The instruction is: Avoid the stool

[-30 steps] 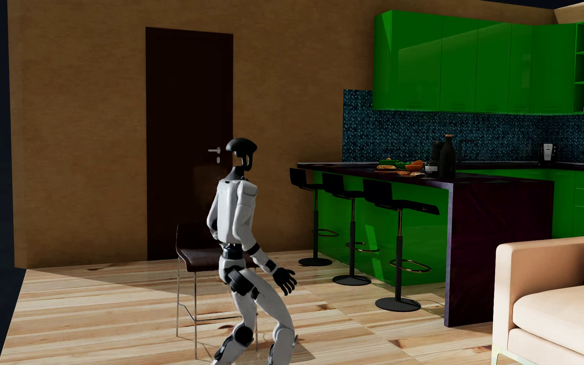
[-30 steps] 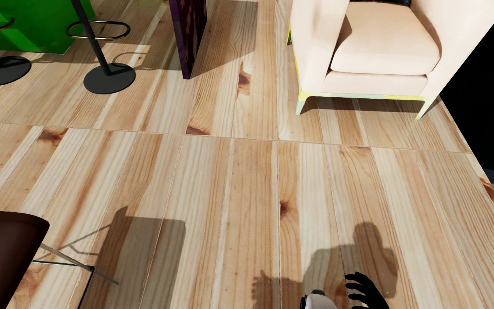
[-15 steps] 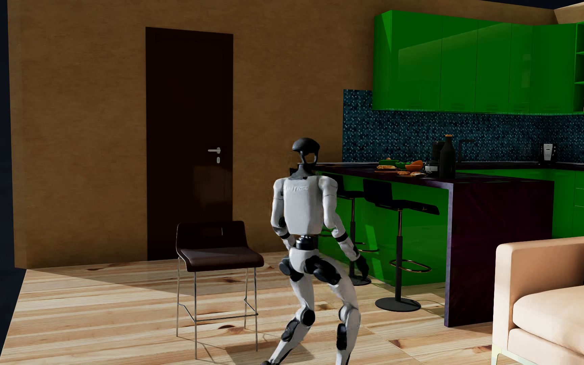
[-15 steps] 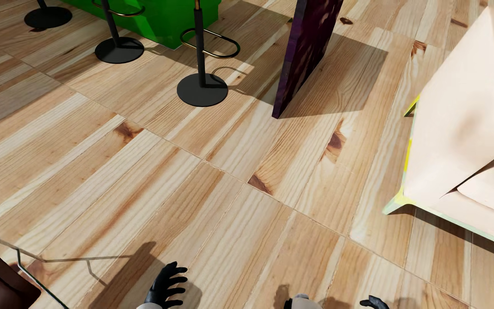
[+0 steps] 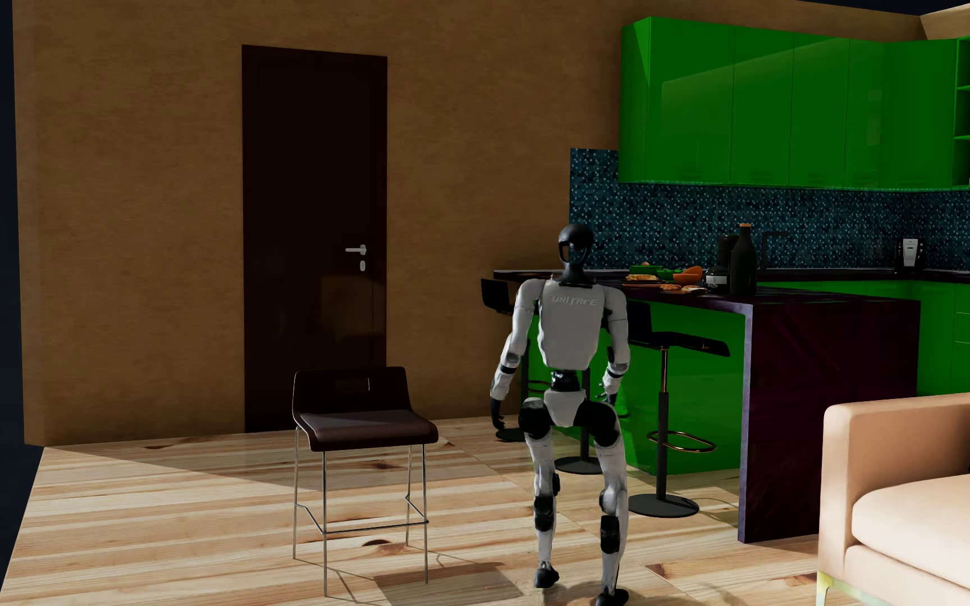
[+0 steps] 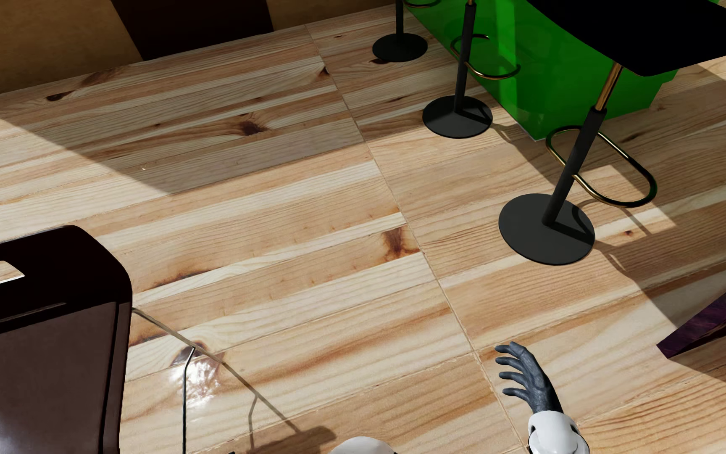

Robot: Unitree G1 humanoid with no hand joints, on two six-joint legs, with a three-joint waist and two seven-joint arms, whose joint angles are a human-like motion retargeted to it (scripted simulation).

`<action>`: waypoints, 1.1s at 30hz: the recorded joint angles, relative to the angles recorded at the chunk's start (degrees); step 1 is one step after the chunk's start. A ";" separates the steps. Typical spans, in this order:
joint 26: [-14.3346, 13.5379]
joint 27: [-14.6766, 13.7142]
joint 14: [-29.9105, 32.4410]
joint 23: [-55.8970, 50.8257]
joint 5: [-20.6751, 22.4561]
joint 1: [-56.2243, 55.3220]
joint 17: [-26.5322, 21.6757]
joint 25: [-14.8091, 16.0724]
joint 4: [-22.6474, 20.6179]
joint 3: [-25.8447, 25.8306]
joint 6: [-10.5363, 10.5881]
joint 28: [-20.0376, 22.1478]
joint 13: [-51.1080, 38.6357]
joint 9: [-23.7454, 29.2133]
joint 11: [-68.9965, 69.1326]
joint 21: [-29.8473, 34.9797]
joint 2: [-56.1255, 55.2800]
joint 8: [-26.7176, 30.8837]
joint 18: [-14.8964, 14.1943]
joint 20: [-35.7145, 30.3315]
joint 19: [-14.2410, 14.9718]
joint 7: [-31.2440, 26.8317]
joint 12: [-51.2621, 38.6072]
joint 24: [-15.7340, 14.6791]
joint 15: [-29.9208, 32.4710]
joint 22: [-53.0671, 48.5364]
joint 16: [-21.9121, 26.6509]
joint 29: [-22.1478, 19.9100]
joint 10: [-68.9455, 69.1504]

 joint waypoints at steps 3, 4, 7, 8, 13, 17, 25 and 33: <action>1.86 -7.36 0.88 3.51 2.30 2.03 5.60 -0.24 0.88 -5.39 -0.24 7.42 -5.07 0.31 25.09 2.52 -8.17 7.40 2.28 -6.69 3.73 -2.41 1.85 2.28 13.76 8.29 1.80 0.27 -11.17; 3.03 -8.10 -1.01 3.15 3.57 3.94 4.77 -1.80 -0.80 -9.56 -3.59 9.70 -0.50 0.22 26.49 3.47 -13.86 10.34 2.19 -5.34 4.43 -2.98 1.49 2.31 13.49 8.24 1.95 2.35 -11.91; 4.78 -1.92 -6.30 6.04 4.01 12.95 0.05 -7.58 -4.18 -16.19 -11.34 11.34 13.35 -0.27 16.81 -3.89 -23.67 11.35 1.21 -3.83 5.98 -7.79 -7.07 3.04 7.70 1.07 0.82 8.68 -16.07; 4.72 -0.07 -7.67 6.63 3.32 14.77 -0.28 -7.87 -5.33 -16.37 -13.60 9.83 15.59 -0.16 7.30 -5.17 -23.75 11.52 0.75 -2.71 7.06 -9.49 -11.49 4.16 8.12 -0.14 0.39 9.18 -15.19; 0.03 -1.34 0.56 0.67 -0.17 1.36 0.00 -0.37 2.38 -2.78 -1.73 -0.11 -0.62 3.25 5.47 -0.89 -6.60 0.40 -0.40 -0.81 0.66 -0.87 -0.50 5.60 1.31 0.29 1.73 -2.42 -3.88; 4.86 -7.37 -7.09 2.25 3.12 11.24 5.12 -4.36 -3.16 -9.23 -2.91 10.91 1.99 1.25 22.58 1.81 -19.01 11.82 2.20 -4.66 5.88 -5.41 2.89 3.92 8.41 5.07 0.85 -0.38 -13.71; 2.00 -0.33 1.52 4.62 2.72 -1.37 3.15 0.99 2.53 -5.94 -1.30 3.07 -2.50 -1.66 10.37 -0.64 -7.04 5.68 -1.28 -3.30 0.39 -3.38 -0.10 1.80 2.30 3.24 1.44 0.61 -5.93; -0.80 2.60 8.50 4.12 8.02 -4.06 2.21 -5.09 4.14 -17.45 -7.06 6.53 4.96 6.60 15.14 -3.35 -14.83 7.42 -2.99 -2.25 -1.65 -7.73 -6.95 14.41 11.46 2.95 0.23 4.66 -13.06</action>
